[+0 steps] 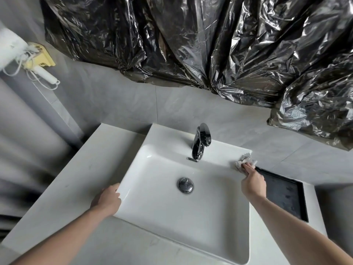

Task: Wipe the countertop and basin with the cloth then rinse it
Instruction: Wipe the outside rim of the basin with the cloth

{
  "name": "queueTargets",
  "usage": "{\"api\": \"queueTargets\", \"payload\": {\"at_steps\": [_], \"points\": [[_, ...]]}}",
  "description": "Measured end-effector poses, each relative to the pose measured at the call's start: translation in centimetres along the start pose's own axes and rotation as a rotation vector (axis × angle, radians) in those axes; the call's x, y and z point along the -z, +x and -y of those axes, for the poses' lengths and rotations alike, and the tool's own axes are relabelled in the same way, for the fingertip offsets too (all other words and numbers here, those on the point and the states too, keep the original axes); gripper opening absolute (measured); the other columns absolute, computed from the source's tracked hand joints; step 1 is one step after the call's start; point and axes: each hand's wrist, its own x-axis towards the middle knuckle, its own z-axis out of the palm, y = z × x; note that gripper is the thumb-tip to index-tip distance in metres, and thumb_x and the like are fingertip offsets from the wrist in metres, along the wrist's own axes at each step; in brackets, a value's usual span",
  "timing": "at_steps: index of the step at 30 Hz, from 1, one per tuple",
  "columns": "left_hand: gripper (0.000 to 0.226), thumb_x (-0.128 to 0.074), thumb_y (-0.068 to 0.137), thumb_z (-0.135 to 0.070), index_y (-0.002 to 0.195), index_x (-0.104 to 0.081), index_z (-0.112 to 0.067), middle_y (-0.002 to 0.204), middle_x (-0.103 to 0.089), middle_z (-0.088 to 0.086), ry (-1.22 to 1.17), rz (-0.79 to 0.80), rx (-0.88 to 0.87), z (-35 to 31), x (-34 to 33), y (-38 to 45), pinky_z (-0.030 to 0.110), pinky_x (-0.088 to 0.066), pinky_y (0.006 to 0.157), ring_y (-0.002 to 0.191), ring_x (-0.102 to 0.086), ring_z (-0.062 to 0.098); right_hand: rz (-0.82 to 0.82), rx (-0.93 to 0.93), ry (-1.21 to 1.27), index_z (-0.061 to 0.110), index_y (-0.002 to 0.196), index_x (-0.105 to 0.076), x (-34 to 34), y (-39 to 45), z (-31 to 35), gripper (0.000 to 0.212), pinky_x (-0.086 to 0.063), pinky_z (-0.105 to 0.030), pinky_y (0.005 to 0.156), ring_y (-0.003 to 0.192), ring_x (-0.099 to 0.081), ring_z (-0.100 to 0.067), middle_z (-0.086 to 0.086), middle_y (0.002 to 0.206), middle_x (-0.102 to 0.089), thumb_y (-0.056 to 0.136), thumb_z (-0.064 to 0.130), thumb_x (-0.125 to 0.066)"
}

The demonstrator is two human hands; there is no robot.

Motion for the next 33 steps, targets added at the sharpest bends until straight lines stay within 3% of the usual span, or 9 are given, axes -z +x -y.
{"api": "queueTargets", "payload": {"at_steps": [2,5,9,12,16,19,24,28,33], "points": [[0.028,-0.045,0.082,-0.013,0.102,-0.059,-0.026,0.086,-0.068,-0.008,-0.012,-0.002,0.003,0.1,-0.1,0.1,0.031,-0.054,0.074,0.087,-0.061,0.026,-0.033,-0.111,0.126,0.021,0.137,-0.066,0.6,0.4,1.3,0.055,-0.05,-0.042,0.098,0.119,-0.062,-0.042,-0.019,0.13,-0.069,0.089,0.0,-0.052],[0.026,-0.045,0.081,-0.012,0.099,-0.059,-0.025,0.085,-0.067,-0.008,-0.01,0.001,-0.001,0.2,-0.1,0.1,0.031,-0.055,0.075,0.087,-0.061,0.025,-0.055,-0.035,0.327,0.019,0.127,-0.072,2.0,0.8,4.8,0.032,-0.048,-0.035,0.079,0.103,-0.068,-0.041,-0.017,0.108,-0.076,0.101,0.016,-0.053],[0.028,-0.048,0.083,-0.012,0.102,-0.061,-0.027,0.093,-0.071,-0.007,0.008,-0.001,-0.021,-0.1,0.0,0.0,0.03,-0.054,0.077,0.09,-0.064,0.025,-0.04,0.181,0.505,0.022,0.116,-0.073,4.4,0.5,12.1,0.025,-0.042,-0.02,0.059,0.063,-0.056,-0.006,0.003,0.074,-0.064,0.103,0.02,-0.052],[0.031,-0.048,0.085,-0.012,0.108,-0.062,-0.027,0.101,-0.072,-0.006,0.03,0.002,-0.032,-0.2,0.1,-0.1,0.03,-0.054,0.08,0.097,-0.066,0.025,0.009,0.415,0.439,0.017,0.131,-0.069,5.5,-0.2,16.8,0.031,-0.043,-0.018,0.076,0.091,-0.068,-0.01,0.002,0.1,-0.074,0.103,0.02,-0.055],[0.035,-0.047,0.085,-0.013,0.112,-0.062,-0.028,0.102,-0.072,-0.008,0.022,0.001,-0.019,-0.2,0.3,-0.4,0.029,-0.054,0.081,0.099,-0.065,0.024,0.007,0.755,0.178,0.012,0.12,-0.074,4.4,-2.2,18.7,0.033,-0.044,-0.024,0.103,0.129,-0.06,-0.024,-0.006,0.132,-0.071,0.096,0.0,-0.055],[0.038,-0.046,0.082,-0.011,0.11,-0.063,-0.031,0.092,-0.07,-0.013,-0.021,0.002,0.006,-0.2,0.4,-0.5,0.027,-0.054,0.078,0.091,-0.064,0.021,-0.073,0.788,0.144,0.014,0.117,-0.075,3.6,-3.7,17.1,0.041,-0.05,-0.032,0.102,0.132,-0.056,-0.016,0.0,0.134,-0.069,0.089,-0.007,-0.055],[0.032,-0.045,0.083,-0.01,0.104,-0.062,-0.027,0.091,-0.069,-0.011,-0.026,0.006,0.004,-0.4,0.3,-0.6,0.026,-0.053,0.075,0.092,-0.065,0.021,-0.046,0.762,0.112,0.018,0.125,-0.074,3.0,-5.3,13.9,0.042,-0.052,-0.031,0.103,0.142,-0.049,-0.01,0.009,0.143,-0.063,0.094,-0.003,-0.055],[0.032,-0.045,0.084,-0.011,0.106,-0.062,-0.027,0.094,-0.069,-0.011,-0.009,0.017,-0.005,-0.6,0.5,-0.6,0.028,-0.054,0.077,0.089,-0.063,0.021,-0.065,0.744,0.129,0.018,0.124,-0.074,3.4,-3.4,15.5,0.044,-0.051,-0.032,0.106,0.136,-0.056,-0.016,0.003,0.142,-0.065,0.093,-0.003,-0.052],[0.035,-0.045,0.083,-0.012,0.109,-0.062,-0.027,0.092,-0.071,-0.009,-0.011,0.022,0.005,-0.4,0.6,-0.6,0.028,-0.051,0.075,0.086,-0.061,0.022,-0.025,0.734,0.107,0.02,0.107,-0.074,3.3,-2.5,18.7,0.04,-0.049,-0.024,0.093,0.121,-0.06,-0.02,0.004,0.122,-0.07,0.08,0.007,-0.047]]}}
